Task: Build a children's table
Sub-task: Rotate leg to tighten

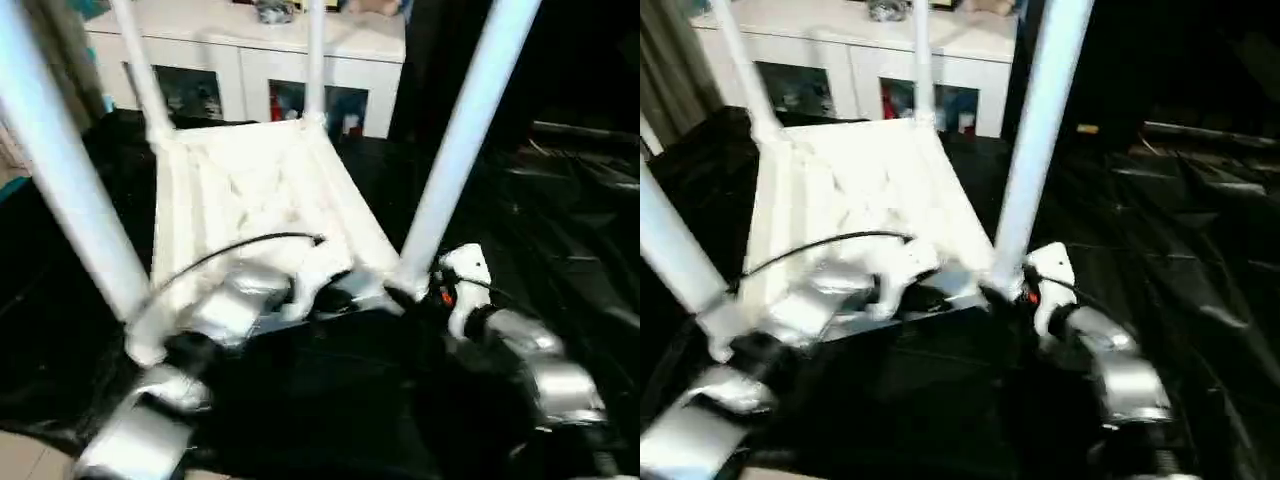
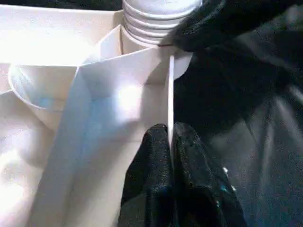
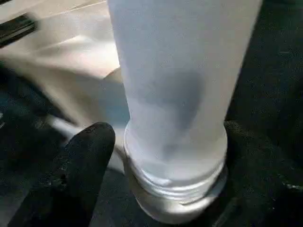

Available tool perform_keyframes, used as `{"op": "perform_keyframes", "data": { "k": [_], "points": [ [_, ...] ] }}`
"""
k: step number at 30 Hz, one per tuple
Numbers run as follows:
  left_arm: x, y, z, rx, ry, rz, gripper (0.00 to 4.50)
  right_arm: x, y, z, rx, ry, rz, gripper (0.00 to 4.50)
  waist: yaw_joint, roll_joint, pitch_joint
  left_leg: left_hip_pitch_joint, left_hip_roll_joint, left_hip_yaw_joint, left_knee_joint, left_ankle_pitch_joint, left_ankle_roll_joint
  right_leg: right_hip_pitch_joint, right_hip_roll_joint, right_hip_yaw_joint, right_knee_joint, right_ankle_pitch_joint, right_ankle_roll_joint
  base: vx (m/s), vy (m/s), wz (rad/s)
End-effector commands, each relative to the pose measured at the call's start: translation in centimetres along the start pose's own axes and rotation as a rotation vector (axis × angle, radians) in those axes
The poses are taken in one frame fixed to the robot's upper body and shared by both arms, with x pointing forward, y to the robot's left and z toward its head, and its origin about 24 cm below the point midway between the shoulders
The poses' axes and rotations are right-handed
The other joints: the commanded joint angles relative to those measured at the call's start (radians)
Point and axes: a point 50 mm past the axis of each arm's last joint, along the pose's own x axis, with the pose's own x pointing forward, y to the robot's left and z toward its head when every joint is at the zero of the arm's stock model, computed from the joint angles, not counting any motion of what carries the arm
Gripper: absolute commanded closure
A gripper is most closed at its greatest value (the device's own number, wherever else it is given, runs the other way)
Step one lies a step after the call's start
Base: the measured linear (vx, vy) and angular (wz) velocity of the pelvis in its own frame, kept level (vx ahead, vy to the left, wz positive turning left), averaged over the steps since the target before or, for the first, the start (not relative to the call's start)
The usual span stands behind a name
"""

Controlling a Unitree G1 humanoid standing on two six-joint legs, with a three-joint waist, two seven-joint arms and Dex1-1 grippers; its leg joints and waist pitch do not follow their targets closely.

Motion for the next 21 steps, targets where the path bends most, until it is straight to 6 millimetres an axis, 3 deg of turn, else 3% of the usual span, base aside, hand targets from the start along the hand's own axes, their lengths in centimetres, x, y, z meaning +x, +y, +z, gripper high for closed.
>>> {"op": "perform_keyframes", "data": {
  "k": [1, 5, 7, 8, 9, 11, 15, 21],
  "points": [
    [0.6, -1.7, 0.0, 0.013, -0.066, -0.156, 4.5, 0.7, 2.2, 0.3, -0.036, -0.002, 0.2, 0.74, 0.001, -0.022, -0.04, 0.004, 0.032, -0.014, -0.062, -0.235, 0.058, 0.034, -0.042, 0.018, -0.069, -0.29, -0.161, 0.0, 0.0, 0.0],
    [-1.0, -2.2, -0.7, -0.006, -0.07, -0.255, 4.5, -0.8, 1.7, 0.3, -0.061, 0.025, 0.282, 0.74, 0.004, -0.02, -0.041, 0.012, 0.037, -0.011, -0.06, -0.225, 0.066, 0.028, -0.039, 0.019, -0.061, -0.229, -0.197, 0.0, 0.0, 0.0],
    [-1.5, -2.2, -0.9, -0.014, -0.064, -0.263, 4.5, -1.2, 1.7, 0.3, -0.064, 0.037, 0.305, 0.74, 0.002, -0.021, -0.04, 0.007, 0.036, -0.01, -0.06, -0.208, 0.071, 0.031, -0.036, 0.018, -0.055, -0.19, -0.209, 0.0, 0.0, 0.0],
    [-2.0, -2.2, -1.2, -0.02, -0.061, -0.277, 4.5, -1.5, 1.7, 0.3, -0.059, 0.049, 0.334, 0.74, 0.002, -0.027, -0.041, 0.008, 0.036, -0.009, -0.058, -0.204, 0.074, 0.033, -0.036, 0.017, -0.053, -0.177, -0.212, 0.0, 0.0, 0.0],
    [-2.0, -2.2, -1.2, -0.02, -0.061, -0.277, 4.5, -1.5, 1.7, 0.3, -0.059, 0.049, 0.334, 0.74, 0.003, -0.023, -0.041, 0.008, 0.035, -0.009, -0.058, -0.196, 0.077, 0.033, -0.038, 0.018, -0.052, -0.17, -0.216, 0.0, 0.0, 0.0],
    [-2.6, -2.2, -1.5, -0.032, -0.054, -0.284, 4.5, -2.0, 1.9, 0.2, -0.052, 0.066, 0.376, 0.74, 0.002, -0.03, -0.039, 0.008, 0.034, -0.007, -0.056, -0.202, 0.079, 0.032, -0.038, 0.019, -0.055, -0.182, -0.217, 0.0, 0.0, 0.0],
    [-2.9, -2.0, -1.7, -0.03, -0.049, -0.271, 4.5, -2.1, 1.9, 0.1, -0.051, 0.076, 0.399, 0.74, 0.003, -0.031, -0.037, 0.01, 0.036, -0.008, -0.058, -0.221, 0.064, 0.03, -0.041, 0.02, -0.059, -0.237, -0.205, 0.0, 0.0, 0.0],
    [-3.1, -1.9, -1.6, -0.027, -0.048, -0.259, 4.5, -1.9, 1.7, 0.1, -0.048, 0.08, 0.399, 1.15, 0.004, -0.033, -0.037, 0.011, 0.035, -0.008, -0.057, -0.21, 0.059, 0.03, -0.041, 0.02, -0.056, -0.225, -0.204, 0.0, 0.0, 0.0]
  ]
}}
